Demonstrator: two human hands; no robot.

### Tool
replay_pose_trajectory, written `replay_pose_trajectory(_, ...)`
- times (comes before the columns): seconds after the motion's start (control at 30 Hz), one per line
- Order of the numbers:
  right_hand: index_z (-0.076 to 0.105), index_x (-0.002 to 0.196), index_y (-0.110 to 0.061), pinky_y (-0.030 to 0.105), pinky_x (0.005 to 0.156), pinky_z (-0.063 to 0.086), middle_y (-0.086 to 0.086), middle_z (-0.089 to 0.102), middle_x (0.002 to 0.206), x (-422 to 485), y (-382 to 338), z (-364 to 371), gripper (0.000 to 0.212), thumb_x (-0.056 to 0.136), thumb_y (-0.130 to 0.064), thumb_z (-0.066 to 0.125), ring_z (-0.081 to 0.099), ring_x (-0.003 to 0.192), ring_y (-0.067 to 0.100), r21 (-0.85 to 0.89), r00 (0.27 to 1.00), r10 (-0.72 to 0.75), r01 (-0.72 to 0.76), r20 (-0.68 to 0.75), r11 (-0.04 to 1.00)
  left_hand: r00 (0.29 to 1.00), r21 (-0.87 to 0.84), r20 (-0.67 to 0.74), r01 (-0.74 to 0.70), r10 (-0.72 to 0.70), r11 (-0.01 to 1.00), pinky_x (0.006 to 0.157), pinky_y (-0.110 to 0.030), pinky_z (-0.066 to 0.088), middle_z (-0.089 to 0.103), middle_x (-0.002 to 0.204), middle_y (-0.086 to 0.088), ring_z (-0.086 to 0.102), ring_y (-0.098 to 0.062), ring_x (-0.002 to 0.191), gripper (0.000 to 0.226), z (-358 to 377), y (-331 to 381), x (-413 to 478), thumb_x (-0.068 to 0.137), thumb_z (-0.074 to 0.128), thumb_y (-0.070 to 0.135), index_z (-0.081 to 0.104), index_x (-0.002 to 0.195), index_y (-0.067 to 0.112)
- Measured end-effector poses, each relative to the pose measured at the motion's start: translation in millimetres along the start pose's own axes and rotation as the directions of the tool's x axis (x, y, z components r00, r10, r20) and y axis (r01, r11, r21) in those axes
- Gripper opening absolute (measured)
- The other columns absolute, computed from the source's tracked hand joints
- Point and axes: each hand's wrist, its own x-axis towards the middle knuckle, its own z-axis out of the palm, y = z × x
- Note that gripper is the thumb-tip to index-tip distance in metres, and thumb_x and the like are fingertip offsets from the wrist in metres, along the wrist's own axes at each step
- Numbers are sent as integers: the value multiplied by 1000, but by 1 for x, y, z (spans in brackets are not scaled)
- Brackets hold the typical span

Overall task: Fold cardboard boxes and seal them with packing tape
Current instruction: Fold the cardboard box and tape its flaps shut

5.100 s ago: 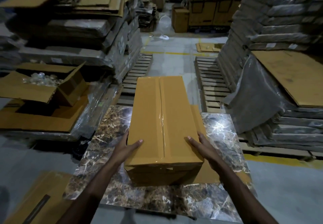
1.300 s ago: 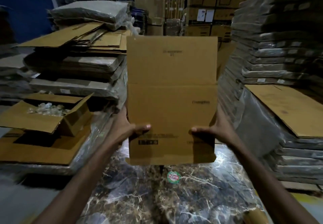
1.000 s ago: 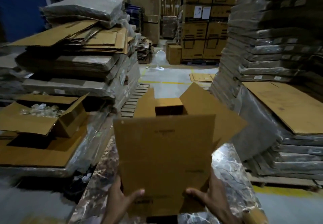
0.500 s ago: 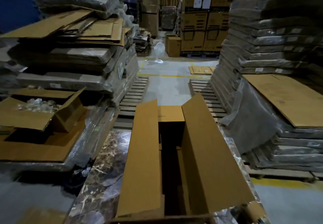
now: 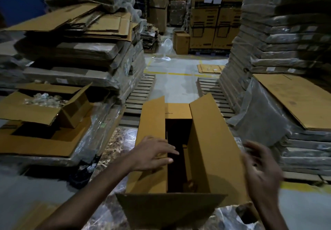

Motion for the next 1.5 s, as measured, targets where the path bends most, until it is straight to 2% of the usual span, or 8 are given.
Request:
replay_pose_trajectory(0.13, 53, 138, -49, 29, 100, 45, -22, 58, 139, 9, -9, 58, 35, 104, -42, 54, 52, 127, 0, -120, 694, -47, 190, 719, 974, 955, 374, 296, -142, 27, 917, 124, -66, 9, 70, 117, 7, 47, -14, 136, 41, 8, 7, 34, 102, 44, 62, 71, 102, 31)
replay_pose_trajectory(0.27, 47, 145, -47, 38, 115, 36, -16, 50, 150, -3, 36, 83, 43, 105, -61, 37, 39, 141, 6, -252, 479, 79, 308, 874, 917, 985, 273, 169, -76, 30, 959, 103, -43, 42, 55, 87, 8, 43, -5, 94, 39, -4, -3, 10, 99, 51, 58, 57, 77, 26)
replay_pose_trajectory(0.43, 48, 147, -46, 34, 128, 11, -27, 33, 161, -33, 75, 72, 45, 108, -58, 29, 9, 151, -11, -267, 502, 53, 366, 863, 892, 960, 54, -119, 260, -252, 964, 93, -31, 43, 62, 115, 13, 46, -1, 122, 38, -46, -47, -83, 84, 39, 66, 62, 76, 37)
replay_pose_trajectory(0.53, 57, 142, -46, 32, 122, 20, -29, 47, 153, -51, 67, 55, 41, 105, -44, 40, 31, 147, -6, -41, 562, 105, -125, 821, 991, 851, -201, -159, 468, -500, 861, 105, -39, 37, 50, 152, 9, 42, -14, 142, 44, -25, -75, -162, 78, 38, 70, 72, 103, 58)
replay_pose_trajectory(0.67, 59, 143, -28, 33, 107, 38, -10, 62, 143, -73, 51, 39, 80, 83, -81, 52, 53, 139, 13, 204, 611, 282, -603, 740, 771, 750, -437, -169, 524, -639, 731, 117, -55, 25, 24, 146, 58, 27, -13, 153, 56, 53, -61, -204, 79, 21, 91, 36, 132, 82)
replay_pose_trajectory(0.83, 33, 157, -39, 24, 101, 50, -16, 57, 147, -101, 30, 35, 109, 68, -100, 45, 57, 132, 6, 157, 680, 278, -504, 679, 849, 708, -149, -226, 654, -669, 742, 111, -69, 20, 37, 161, 26, 32, -21, 153, 93, 120, -11, -196, 77, 19, 98, 37, 156, 51)
replay_pose_trajectory(1.1, -9, 153, -59, 52, 119, 34, -11, 30, 166, -120, 24, 76, 91, 83, -85, 43, 38, 146, 19, -353, 825, 348, -194, 446, 915, 270, -285, -138, 911, -953, 299, 119, -75, -3, 9, 172, 19, 0, -14, 160, 105, 117, 30, -115, 74, 22, 100, 19, 162, 42)
replay_pose_trajectory(1.5, -27, 154, -48, 73, 118, 11, 1, -34, 166, -65, 39, 72, 168, 15, -113, 43, -7, 156, 44, -675, 471, 770, -399, 430, 621, 145, -246, -89, 956, -986, 162, 113, -75, 27, -11, 167, -7, 5, -40, 152, 162, 72, 0, -125, 27, 67, 102, -9, 157, 43)
